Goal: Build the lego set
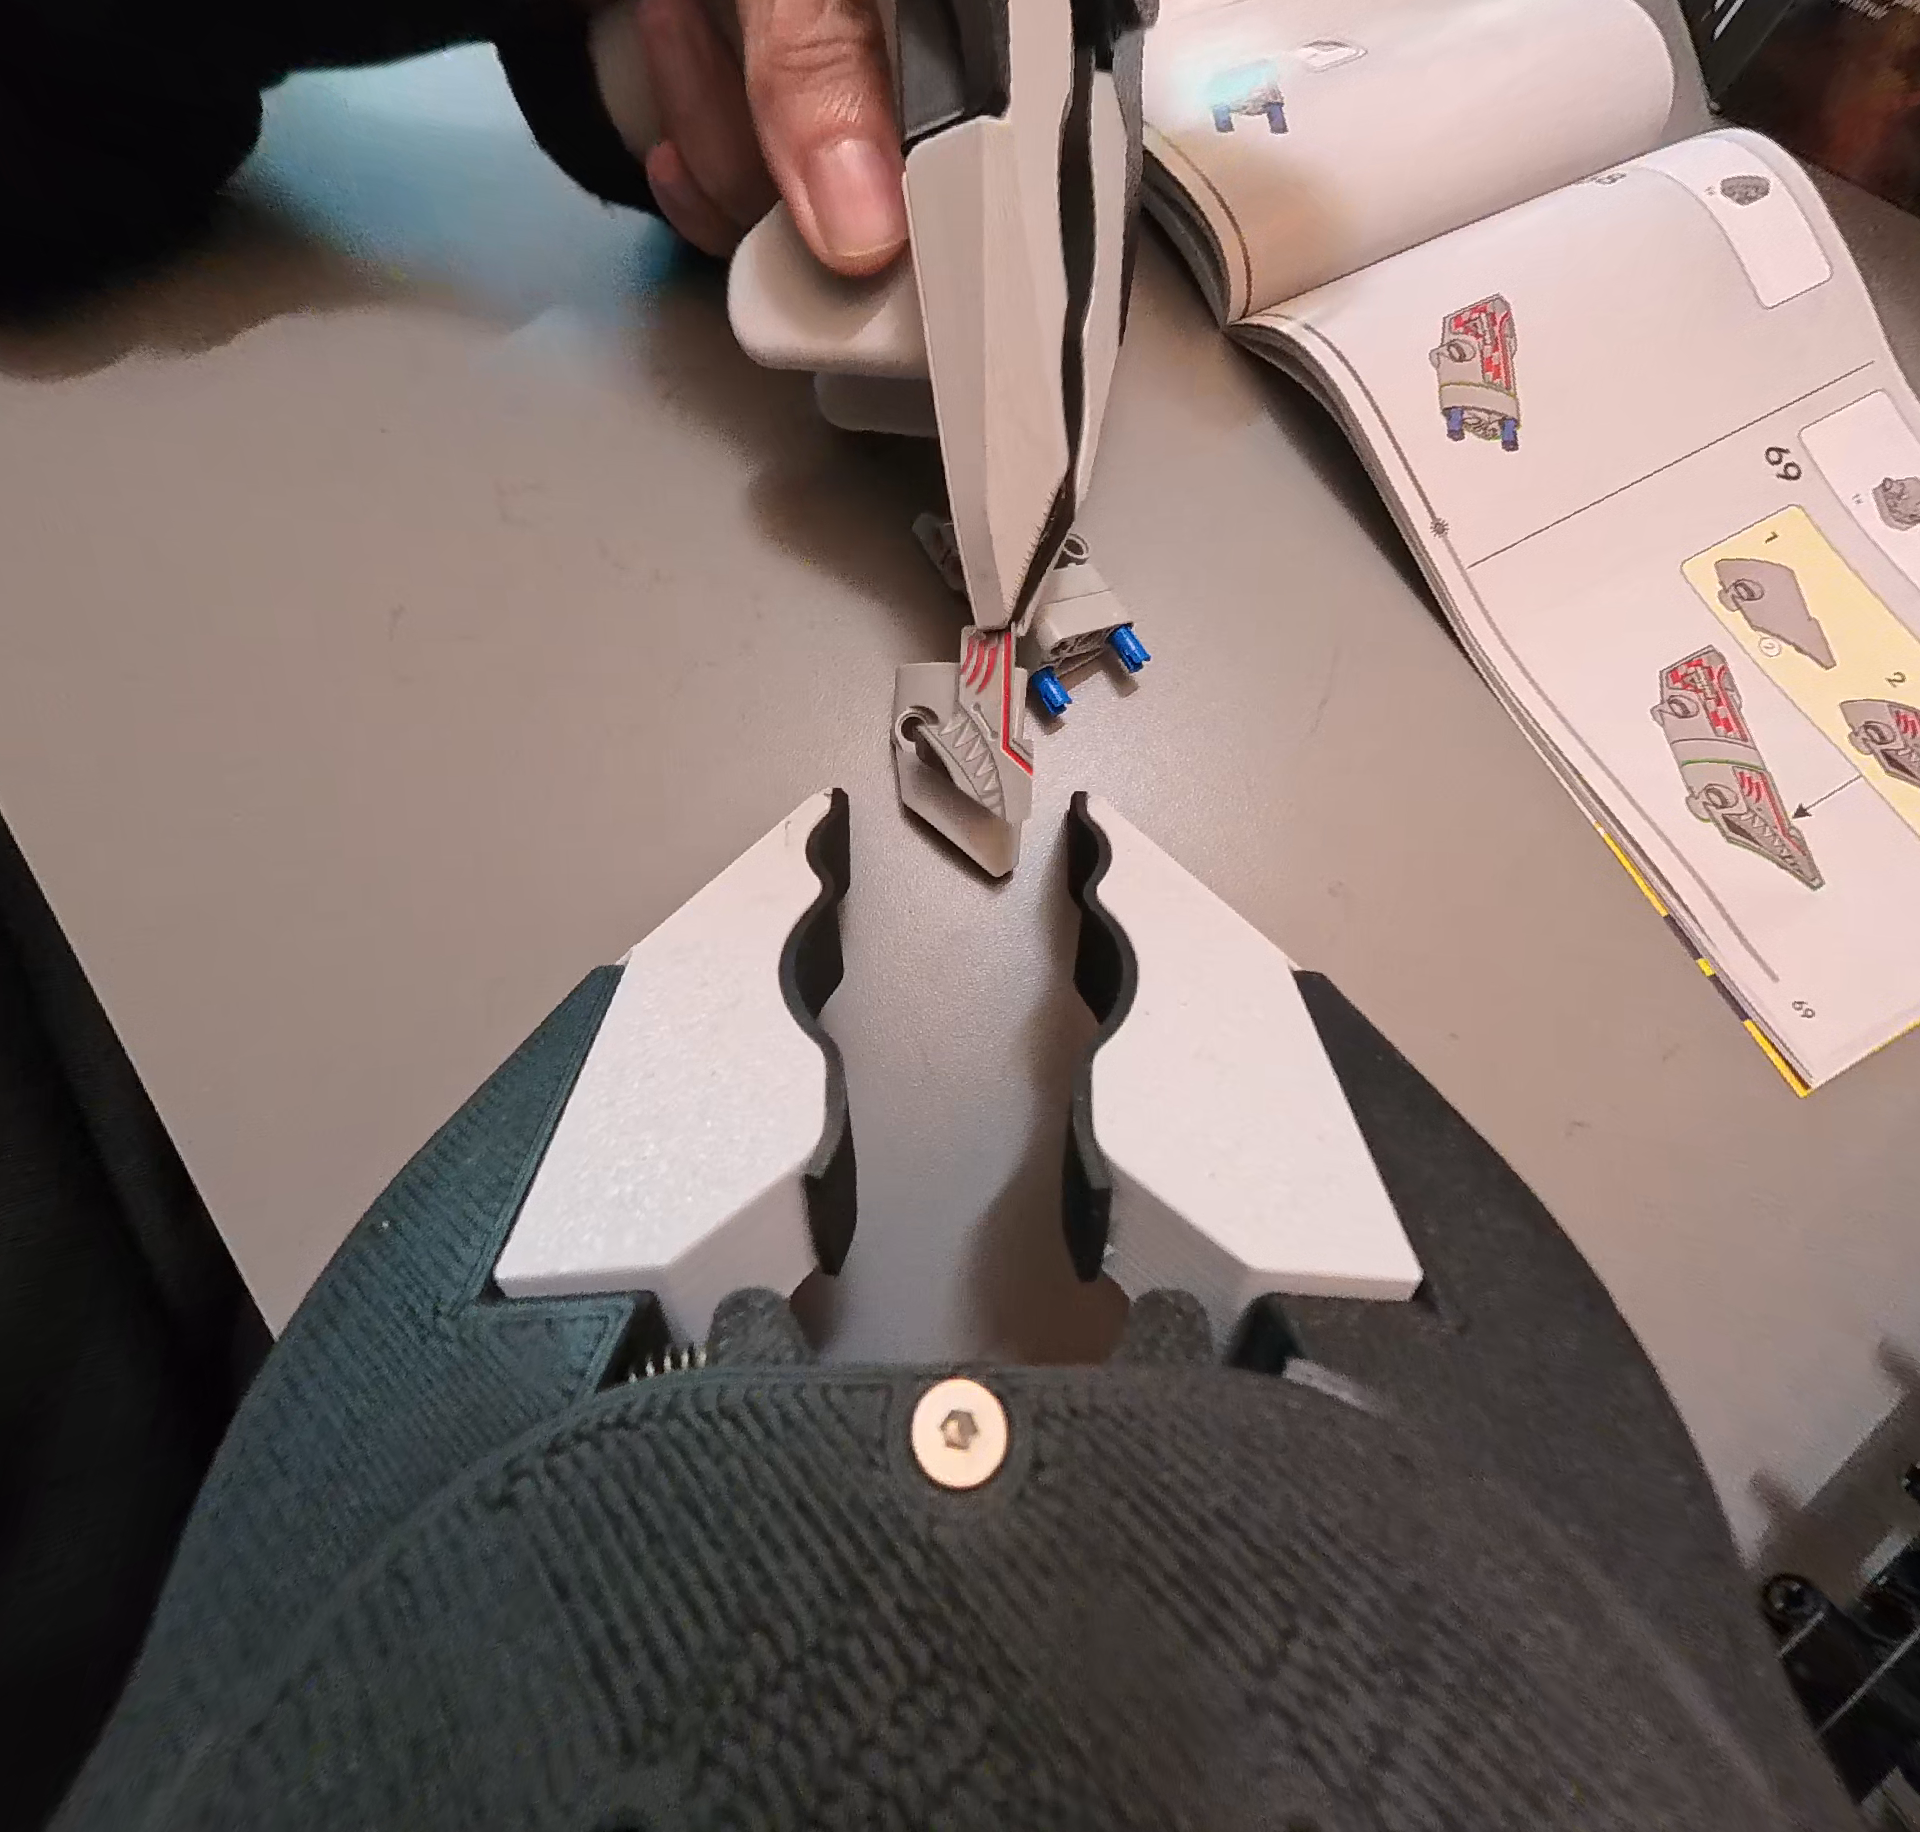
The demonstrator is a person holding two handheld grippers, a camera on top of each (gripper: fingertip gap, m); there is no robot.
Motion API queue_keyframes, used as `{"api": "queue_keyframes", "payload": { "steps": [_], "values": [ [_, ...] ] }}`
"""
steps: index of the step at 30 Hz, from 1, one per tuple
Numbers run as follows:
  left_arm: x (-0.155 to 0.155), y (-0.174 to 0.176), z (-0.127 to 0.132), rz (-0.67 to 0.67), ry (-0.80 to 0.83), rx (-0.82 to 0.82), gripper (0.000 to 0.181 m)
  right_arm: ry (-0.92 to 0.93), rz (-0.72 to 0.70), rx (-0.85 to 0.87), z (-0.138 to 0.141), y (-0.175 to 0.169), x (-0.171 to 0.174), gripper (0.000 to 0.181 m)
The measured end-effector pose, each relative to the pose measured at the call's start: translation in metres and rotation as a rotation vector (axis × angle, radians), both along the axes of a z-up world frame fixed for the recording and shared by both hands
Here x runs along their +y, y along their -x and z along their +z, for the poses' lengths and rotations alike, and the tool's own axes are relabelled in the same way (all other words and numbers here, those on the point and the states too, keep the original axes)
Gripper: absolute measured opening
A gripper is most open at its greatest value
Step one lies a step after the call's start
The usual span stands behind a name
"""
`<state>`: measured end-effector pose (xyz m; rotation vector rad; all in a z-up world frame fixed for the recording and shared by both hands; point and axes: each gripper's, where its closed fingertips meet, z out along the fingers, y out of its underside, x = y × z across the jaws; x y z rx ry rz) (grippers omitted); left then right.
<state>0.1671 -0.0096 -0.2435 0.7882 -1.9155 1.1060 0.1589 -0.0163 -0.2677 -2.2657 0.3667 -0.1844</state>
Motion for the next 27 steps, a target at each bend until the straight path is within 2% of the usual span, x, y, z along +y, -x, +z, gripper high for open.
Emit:
{"api": "queue_keyframes", "payload": {
  "steps": [9, 27],
  "values": [
    [-0.007, 0.008, 0.010, -0.004, -0.056, -0.105, 0.000, 0.001, 0.000, -0.003, 0.000, 0.000, 0.000, 0.041],
    [-0.006, 0.006, 0.000, -0.012, -0.125, -0.135, 0.000, 0.000, 0.004, -0.002, 0.000, 0.000, 0.001, 0.039]
  ]
}}
